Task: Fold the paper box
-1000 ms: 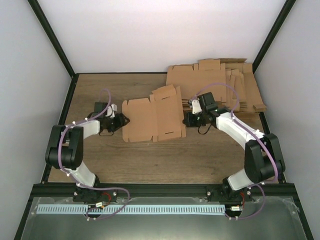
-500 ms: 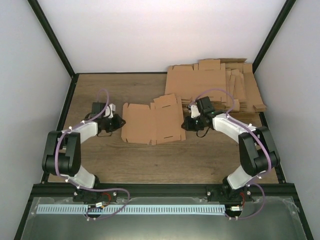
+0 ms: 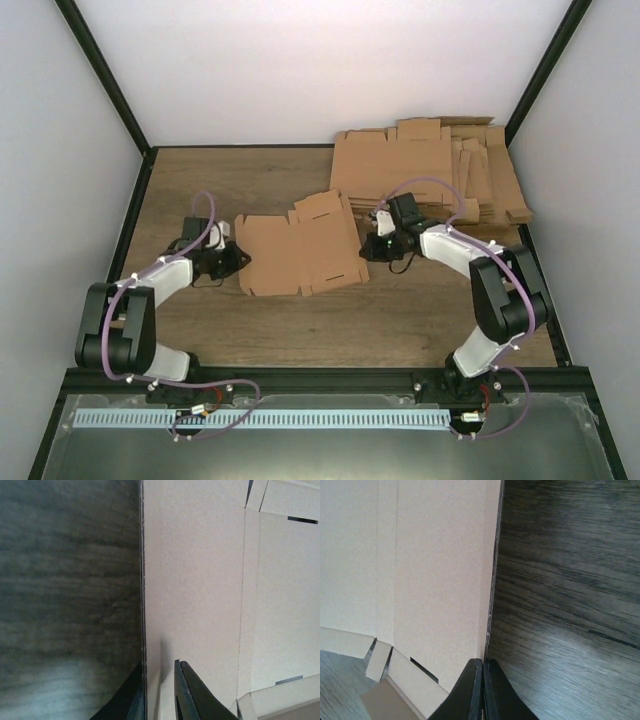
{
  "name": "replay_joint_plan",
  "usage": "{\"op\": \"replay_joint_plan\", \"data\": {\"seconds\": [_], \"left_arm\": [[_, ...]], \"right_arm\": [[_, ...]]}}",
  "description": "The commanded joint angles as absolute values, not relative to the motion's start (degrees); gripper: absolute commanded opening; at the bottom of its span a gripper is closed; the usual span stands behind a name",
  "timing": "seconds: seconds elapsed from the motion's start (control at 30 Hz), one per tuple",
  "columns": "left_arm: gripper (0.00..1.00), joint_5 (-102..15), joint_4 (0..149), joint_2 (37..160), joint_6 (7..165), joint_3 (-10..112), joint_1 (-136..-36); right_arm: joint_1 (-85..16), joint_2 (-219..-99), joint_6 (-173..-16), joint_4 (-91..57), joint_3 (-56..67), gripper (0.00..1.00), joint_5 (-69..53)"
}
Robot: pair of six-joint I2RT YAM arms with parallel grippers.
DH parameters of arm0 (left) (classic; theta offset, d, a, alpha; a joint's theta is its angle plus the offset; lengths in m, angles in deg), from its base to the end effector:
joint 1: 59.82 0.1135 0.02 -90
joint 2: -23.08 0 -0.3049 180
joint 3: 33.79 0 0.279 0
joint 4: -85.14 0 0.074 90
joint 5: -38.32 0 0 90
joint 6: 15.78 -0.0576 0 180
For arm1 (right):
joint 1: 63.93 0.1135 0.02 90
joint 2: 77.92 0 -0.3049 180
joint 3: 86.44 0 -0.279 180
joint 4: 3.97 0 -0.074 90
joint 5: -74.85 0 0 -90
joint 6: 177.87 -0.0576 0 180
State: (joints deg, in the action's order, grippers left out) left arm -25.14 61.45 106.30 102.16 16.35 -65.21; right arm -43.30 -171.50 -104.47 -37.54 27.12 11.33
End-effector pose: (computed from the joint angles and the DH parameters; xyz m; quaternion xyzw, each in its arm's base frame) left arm 0.2829 -0.0525 0.1590 -0.1180 0.9275 -0.2905 0.2035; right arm 0.3173 0.1469 0.1810 -0.0910 0.9392 0.2886 0.1625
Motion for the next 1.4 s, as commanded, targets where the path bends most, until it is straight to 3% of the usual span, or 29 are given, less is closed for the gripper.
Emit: {"op": "replay_joint_plan", "data": {"seconds": [0.0,0.07,0.13,0.17,0.37,0.5,0.63,0.93,1.2,1.37], "left_arm": [[0.19,-23.69,61.50,102.61,105.41,13.75,-66.61],[0.31,-25.02,60.29,100.24,106.19,13.16,-66.93],[0.59,-29.44,56.87,96.75,106.88,13.78,-67.24],[0.66,-32.69,54.52,94.28,107.45,14.20,-67.33],[0.96,-41.86,47.99,80.52,107.99,19.12,-67.80],[0.97,-43.16,43.23,78.03,103.91,26.97,-67.82],[0.97,-45.80,37.35,78.87,98.41,37.34,-67.82],[0.99,-43.54,37.65,78.90,96.11,45.46,-67.82],[1.00,-39.83,39.14,81.95,95.13,47.14,-67.73],[1.00,-33.62,40.17,83.41,93.54,45.98,-67.75]], "right_arm": [[-41.30,-172.23,-102.18,-38.00,22.93,0.01,9.10],[-39.62,-172.15,-100.96,-39.91,21.03,0.01,4.49],[-37.57,-172.19,-99.53,-42.42,18.76,0.01,-0.66],[-36.63,-172.29,-98.88,-43.54,17.62,0.01,-2.87],[-30.66,-171.47,-94.02,-46.77,12.57,0.01,-7.09],[-24.12,-168.64,-89.07,-45.71,10.70,0.01,-11.23],[-18.39,-170.10,-85.67,-46.62,6.50,0.01,-23.89],[-17.34,-171.34,-79.23,-54.15,1.21,0.01,-45.96],[-17.39,-171.16,-65.78,-59.71,5.59,0.01,-46.54],[-17.41,-170.42,-57.46,-53.60,8.08,0.01,-49.35]]}}
